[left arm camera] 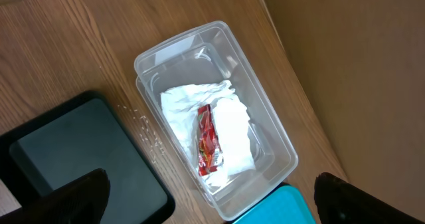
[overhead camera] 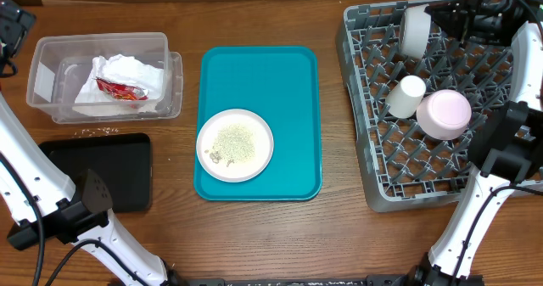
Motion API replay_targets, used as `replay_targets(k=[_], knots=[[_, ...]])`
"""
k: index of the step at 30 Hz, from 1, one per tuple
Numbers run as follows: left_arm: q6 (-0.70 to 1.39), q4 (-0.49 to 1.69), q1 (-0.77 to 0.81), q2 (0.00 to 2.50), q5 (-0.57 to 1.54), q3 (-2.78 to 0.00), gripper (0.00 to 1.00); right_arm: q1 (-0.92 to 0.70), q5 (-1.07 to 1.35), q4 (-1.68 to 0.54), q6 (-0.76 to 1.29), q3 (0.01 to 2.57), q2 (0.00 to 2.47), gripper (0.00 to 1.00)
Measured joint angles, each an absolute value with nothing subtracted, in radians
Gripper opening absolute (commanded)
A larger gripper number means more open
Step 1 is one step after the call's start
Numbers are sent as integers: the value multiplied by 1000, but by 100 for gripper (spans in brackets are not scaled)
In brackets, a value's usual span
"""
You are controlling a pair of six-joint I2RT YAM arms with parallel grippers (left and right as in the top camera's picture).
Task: Sort waste into correct bins and load items into the dishwasher
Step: 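Lower the saucer into the rack behind the white cup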
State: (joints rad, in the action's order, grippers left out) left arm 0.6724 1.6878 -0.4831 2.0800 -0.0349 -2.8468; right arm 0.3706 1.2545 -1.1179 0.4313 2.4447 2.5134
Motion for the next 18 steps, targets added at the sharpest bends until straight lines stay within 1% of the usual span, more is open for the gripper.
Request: replay_targets(k=[8,13,18], knots=[[672,1687,-483,2080,-35,-2847,100,365,1339,-1031,469,2444,2524,4],[672,1688,-483,2080,-35,-2847,100,359,1312,-1042,489,2444,2529,4],[672,1688,-483,2080,-35,-2847,100,360,1235,-1102,501,2444,2528,4]])
